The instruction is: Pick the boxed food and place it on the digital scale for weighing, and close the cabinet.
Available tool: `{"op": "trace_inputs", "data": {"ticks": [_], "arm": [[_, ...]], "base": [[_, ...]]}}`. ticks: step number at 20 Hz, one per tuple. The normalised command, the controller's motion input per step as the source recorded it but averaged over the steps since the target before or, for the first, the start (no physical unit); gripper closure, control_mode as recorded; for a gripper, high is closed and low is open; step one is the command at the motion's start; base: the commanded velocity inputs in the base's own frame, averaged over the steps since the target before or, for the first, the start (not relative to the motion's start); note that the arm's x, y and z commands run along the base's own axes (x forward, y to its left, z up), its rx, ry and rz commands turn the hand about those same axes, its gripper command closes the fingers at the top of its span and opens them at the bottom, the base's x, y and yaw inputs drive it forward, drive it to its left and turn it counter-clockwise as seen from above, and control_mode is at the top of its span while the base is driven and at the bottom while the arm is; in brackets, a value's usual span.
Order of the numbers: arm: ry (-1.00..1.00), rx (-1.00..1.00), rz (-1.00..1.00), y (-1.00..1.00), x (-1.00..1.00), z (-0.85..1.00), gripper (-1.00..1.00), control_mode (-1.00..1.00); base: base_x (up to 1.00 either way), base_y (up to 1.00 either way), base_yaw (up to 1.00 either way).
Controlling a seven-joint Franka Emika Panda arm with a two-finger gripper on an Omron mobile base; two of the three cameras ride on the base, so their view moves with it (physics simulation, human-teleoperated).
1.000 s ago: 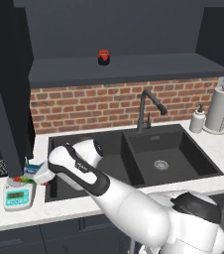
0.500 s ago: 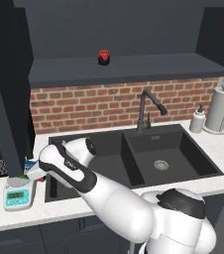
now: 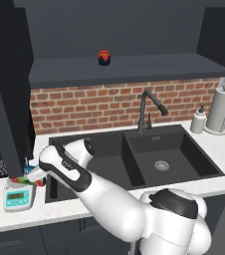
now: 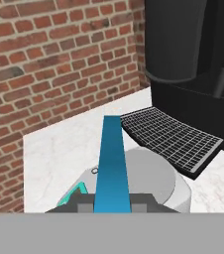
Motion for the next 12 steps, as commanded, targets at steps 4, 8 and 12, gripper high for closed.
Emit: {"op": "trace_inputs", "data": {"ticks": [4,8,12], "arm": [[0.04,0.0,0.0,0.1,0.0,-0.31,1.0,-1.0],[0.0,0.0,0.0,0.18,0.0,-0.1,1.0,-1.0],[-0.05,0.0,-0.01,0.08,0.0,0.0,1.0,-1.0]], "base": [[0.0,0.0,0.0],[0.0,0.0,0.0],[0.0,0.0,0.0]]}}
